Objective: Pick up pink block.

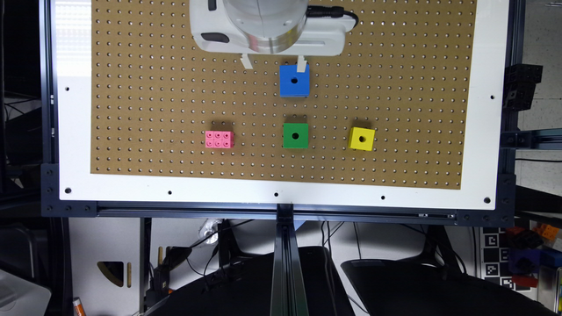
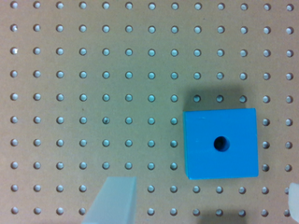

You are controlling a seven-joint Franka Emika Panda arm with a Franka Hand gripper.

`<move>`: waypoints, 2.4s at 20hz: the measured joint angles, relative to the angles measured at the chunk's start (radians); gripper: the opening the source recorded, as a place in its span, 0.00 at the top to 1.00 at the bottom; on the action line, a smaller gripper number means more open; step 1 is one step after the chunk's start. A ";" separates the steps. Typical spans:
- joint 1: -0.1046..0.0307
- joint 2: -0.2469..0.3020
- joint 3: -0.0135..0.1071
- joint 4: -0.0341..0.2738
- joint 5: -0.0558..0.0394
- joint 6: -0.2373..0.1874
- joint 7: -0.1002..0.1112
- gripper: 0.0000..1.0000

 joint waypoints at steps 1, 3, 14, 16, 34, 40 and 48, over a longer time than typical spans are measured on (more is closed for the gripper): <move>0.000 0.000 0.000 0.000 0.0000 0.000 0.000 0.00; -0.002 0.000 0.000 0.000 -0.0008 0.000 0.000 0.00; -0.091 0.124 0.000 0.154 -0.0052 0.001 -0.077 0.00; -0.098 0.179 0.000 0.210 -0.0053 0.000 -0.082 0.00; -0.265 0.302 -0.001 0.360 -0.0061 0.000 -0.247 0.00; -0.266 0.322 0.001 0.381 -0.0061 -0.001 -0.249 0.00; -0.265 0.458 0.008 0.401 -0.0060 0.094 -0.249 0.00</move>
